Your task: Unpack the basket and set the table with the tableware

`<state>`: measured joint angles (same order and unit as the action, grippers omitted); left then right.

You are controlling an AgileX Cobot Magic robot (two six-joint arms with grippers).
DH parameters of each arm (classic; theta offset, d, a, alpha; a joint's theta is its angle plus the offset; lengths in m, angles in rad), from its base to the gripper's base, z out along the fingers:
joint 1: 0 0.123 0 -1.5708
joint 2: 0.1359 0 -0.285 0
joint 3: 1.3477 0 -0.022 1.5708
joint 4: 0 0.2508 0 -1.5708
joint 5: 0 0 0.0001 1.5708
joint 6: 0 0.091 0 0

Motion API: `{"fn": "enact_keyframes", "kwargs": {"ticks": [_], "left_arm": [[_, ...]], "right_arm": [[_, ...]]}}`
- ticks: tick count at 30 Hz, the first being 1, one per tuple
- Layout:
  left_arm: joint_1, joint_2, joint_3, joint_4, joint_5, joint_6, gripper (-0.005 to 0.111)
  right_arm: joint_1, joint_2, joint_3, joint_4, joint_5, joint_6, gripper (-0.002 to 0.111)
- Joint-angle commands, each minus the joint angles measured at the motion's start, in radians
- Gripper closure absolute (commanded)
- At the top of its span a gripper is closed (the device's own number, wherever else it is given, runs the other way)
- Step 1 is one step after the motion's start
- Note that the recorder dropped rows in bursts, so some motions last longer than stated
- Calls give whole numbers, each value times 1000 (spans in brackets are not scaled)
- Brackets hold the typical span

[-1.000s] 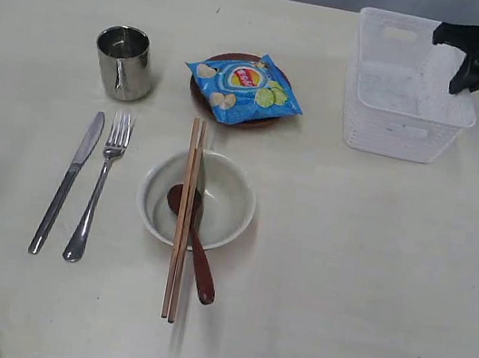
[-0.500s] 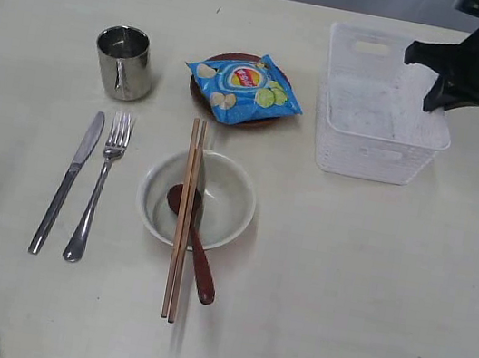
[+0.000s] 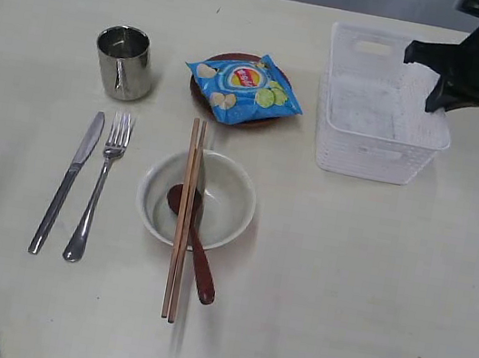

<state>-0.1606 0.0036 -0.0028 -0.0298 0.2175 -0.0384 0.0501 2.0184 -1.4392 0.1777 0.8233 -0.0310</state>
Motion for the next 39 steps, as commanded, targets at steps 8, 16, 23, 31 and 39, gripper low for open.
{"fn": "enact_keyframes", "kwargs": {"ticks": [8, 16, 23, 31, 39], "left_arm": [[-1, -4, 3, -1, -6, 0, 107], [-1, -4, 3, -1, -6, 0, 107], [-1, -4, 3, -1, -6, 0, 107], [-1, -4, 3, -1, -6, 0, 107], [-1, -4, 3, -1, -6, 0, 107]], "right_arm": [[-1, -58, -25, 6, 28, 5, 47], [-1, -262, -164, 9, 123, -44, 67], [5, -529, 9, 64, -66, -72, 108], [83, -988, 526, 64, -462, -108, 108], [83, -1329, 758, 64, -448, -101, 108]]}}
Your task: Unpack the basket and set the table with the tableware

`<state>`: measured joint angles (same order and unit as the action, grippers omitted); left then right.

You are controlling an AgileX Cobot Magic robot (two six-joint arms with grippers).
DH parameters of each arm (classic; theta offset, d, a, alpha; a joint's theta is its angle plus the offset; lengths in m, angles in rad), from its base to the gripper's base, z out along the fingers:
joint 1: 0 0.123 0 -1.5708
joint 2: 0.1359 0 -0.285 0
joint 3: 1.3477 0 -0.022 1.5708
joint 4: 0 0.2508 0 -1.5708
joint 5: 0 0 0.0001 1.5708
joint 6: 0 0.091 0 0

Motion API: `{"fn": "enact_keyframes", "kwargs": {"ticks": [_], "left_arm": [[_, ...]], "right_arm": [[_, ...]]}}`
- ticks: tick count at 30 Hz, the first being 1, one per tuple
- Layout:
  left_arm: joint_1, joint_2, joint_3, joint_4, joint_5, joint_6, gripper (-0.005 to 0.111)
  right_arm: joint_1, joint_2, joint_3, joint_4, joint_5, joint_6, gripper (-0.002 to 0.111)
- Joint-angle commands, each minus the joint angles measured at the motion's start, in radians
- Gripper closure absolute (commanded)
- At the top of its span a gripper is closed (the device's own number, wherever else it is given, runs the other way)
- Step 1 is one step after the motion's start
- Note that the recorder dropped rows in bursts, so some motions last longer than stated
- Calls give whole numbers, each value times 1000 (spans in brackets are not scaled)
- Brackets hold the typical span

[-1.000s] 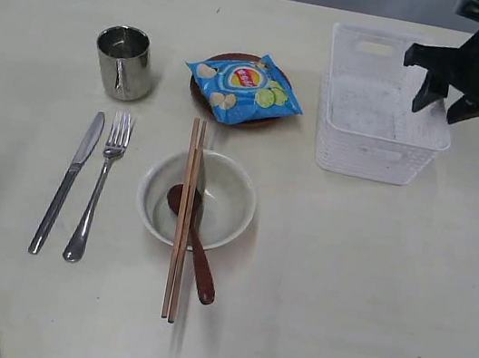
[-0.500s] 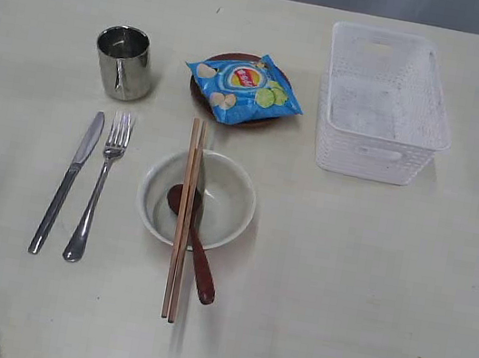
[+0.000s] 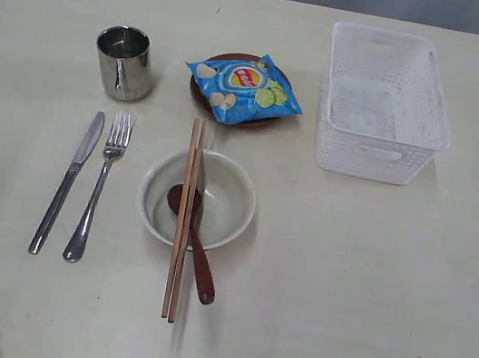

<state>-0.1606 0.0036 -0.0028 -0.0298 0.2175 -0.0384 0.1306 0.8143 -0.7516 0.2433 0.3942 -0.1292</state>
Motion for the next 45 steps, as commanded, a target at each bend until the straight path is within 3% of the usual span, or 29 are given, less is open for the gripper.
{"fn": "enact_keyframes", "kwargs": {"ticks": [1, 15, 26, 39, 45], "left_arm": [[-1, -4, 3, -1, -6, 0, 107], [-1, -4, 3, -1, -6, 0, 107], [-1, -4, 3, -1, -6, 0, 107], [-1, -4, 3, -1, -6, 0, 107], [-1, -4, 3, -1, -6, 0, 107]], "right_arm": [[2, -169, 88, -2, -18, -3, 108], [2, -509, 136, -2, -23, -3, 108], [-98, -707, 565, 12, -262, -7, 108], [-98, -814, 752, 12, -253, -20, 108], [-90, -814, 752, -33, -119, -27, 108]]}}
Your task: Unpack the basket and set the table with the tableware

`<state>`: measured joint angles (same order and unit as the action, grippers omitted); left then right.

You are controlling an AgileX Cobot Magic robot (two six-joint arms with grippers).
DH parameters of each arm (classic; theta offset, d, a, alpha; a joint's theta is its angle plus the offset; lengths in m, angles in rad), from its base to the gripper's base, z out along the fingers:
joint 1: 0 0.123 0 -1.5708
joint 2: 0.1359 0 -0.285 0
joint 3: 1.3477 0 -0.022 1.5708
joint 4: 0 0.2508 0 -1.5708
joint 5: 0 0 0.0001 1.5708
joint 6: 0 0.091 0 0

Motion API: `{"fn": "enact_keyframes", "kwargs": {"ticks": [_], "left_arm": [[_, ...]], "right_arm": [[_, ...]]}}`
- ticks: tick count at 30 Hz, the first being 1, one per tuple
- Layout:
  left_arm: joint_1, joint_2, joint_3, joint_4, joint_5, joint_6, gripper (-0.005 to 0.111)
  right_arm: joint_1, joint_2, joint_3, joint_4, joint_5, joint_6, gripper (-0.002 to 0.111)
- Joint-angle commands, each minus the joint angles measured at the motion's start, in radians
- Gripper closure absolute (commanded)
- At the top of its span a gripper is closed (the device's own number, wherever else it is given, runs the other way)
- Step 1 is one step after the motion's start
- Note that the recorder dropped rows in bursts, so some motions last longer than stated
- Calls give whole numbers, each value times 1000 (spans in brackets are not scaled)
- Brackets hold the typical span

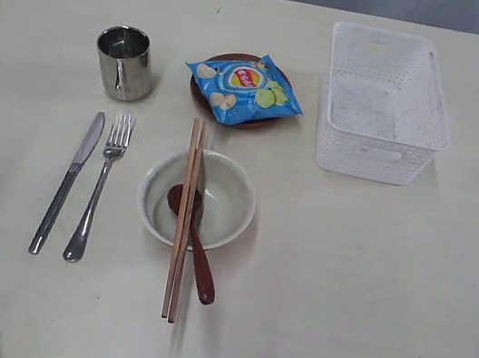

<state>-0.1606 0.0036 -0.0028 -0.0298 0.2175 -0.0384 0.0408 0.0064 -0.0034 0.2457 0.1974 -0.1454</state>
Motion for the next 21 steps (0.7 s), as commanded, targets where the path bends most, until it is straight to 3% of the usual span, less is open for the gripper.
{"fn": "enact_keyframes", "kwargs": {"ticks": [1, 9, 13, 21], "left_arm": [[-1, -4, 3, -1, -6, 0, 107], [-1, -4, 3, -1, -6, 0, 107], [-1, -4, 3, -1, -6, 0, 107], [-1, -4, 3, -1, -6, 0, 107]], "right_arm": [[0, -6, 3, -40, 105, -11, 108], [22, -6, 3, -55, 110, 6, 108], [22, -6, 3, -331, 106, 327, 108], [22, -6, 3, -314, 138, 241, 108]]}}
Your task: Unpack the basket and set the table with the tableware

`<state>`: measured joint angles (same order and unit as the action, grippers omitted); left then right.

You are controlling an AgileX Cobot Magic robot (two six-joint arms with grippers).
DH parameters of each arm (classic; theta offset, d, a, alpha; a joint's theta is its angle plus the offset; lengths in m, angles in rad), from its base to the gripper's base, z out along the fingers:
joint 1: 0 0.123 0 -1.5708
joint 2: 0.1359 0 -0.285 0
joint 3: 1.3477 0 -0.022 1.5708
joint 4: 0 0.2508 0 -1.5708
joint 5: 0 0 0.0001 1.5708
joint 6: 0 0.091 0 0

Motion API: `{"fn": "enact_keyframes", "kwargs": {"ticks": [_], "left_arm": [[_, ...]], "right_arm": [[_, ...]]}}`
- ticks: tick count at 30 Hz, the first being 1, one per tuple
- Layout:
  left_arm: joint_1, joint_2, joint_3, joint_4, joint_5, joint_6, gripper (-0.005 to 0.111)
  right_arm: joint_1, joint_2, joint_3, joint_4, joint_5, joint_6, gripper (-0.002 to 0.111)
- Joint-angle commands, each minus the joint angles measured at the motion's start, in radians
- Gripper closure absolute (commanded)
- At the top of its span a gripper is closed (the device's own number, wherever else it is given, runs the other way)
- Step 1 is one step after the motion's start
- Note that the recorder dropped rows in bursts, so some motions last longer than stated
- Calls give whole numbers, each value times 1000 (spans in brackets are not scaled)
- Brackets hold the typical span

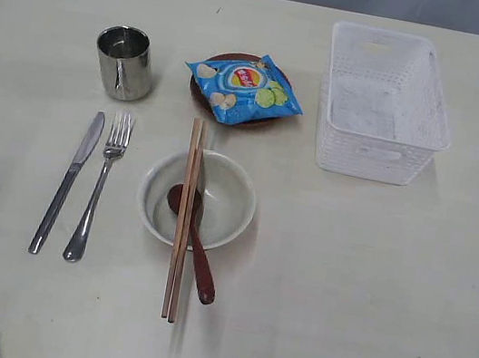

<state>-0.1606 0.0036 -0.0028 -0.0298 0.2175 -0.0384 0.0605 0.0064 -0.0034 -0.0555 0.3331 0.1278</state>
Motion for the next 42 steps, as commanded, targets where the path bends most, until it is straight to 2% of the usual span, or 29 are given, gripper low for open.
{"fn": "enact_keyframes", "kwargs": {"ticks": [1, 42], "left_arm": [[-1, -4, 3, -1, -6, 0, 107], [-1, -4, 3, -1, -6, 0, 107]], "right_arm": [[2, -6, 3, -13, 3, -35, 108], [2, -6, 3, -13, 13, -46, 108]]}}
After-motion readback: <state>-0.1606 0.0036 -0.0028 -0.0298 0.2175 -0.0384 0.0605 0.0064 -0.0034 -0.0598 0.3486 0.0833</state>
